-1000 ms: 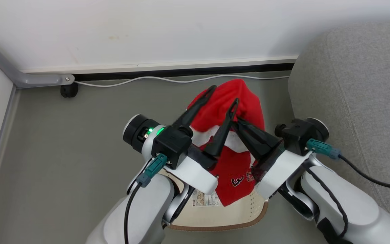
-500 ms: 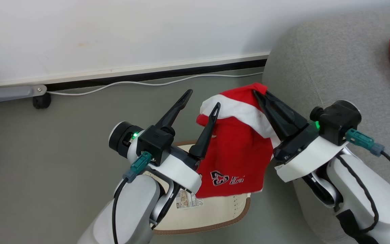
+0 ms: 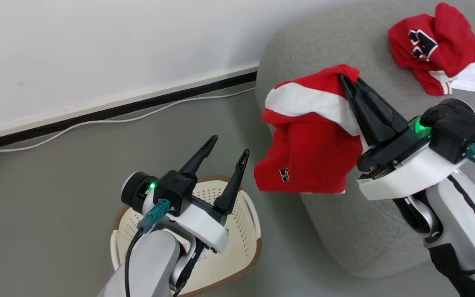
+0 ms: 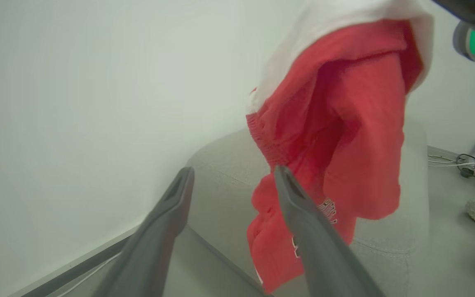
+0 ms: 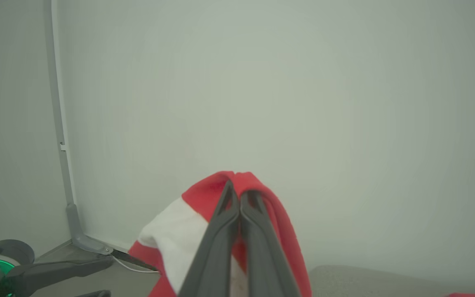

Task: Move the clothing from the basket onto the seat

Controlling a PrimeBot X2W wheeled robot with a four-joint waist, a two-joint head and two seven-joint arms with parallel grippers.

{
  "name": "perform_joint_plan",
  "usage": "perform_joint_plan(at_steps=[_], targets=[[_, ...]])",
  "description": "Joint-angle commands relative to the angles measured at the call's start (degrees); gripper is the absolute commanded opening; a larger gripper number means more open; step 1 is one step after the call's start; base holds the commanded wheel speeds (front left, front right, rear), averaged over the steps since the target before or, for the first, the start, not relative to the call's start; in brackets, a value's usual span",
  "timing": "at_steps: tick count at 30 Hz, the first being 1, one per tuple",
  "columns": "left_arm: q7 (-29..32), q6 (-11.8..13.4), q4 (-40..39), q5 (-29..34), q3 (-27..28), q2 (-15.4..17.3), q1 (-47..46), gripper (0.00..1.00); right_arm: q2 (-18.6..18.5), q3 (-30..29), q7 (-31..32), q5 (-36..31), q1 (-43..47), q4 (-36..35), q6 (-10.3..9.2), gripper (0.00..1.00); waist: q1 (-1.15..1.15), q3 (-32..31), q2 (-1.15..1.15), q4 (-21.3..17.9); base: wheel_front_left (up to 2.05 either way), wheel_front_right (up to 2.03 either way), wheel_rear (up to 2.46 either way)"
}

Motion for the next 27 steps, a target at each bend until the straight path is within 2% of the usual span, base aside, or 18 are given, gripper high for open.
perform_joint_plan(at_steps=[1, 16, 27], targets=[[-0.34, -0.46, -1.01, 0.85, 2.32, 0.54, 0.07, 1.0, -0.5, -0.58, -0.32, -0.6, 0.36, -1.83, 0.07, 0.0, 0.0, -0.64, 0.0, -3.65, 0.0, 0.0, 0.0], [-0.34, -3.05, 1.25, 2.14, 3.9, -0.1, 3.56, 1.0, -1.89, -5.34, -0.32, -1.48, 2.15, -3.5, 0.07, 0.0, 0.0, -2.53, 0.0, -17.75, 0.0, 0.0, 0.0], [-0.35, -4.96, 4.01, 2.22, 2.14, -0.84, 2.12, 1.0, -5.51, -14.05, -0.32, -3.07, 4.6, -4.58, 0.07, 0.0, 0.0, 0.42, 0.0, -18.88, 0.0, 0.0, 0.0]])
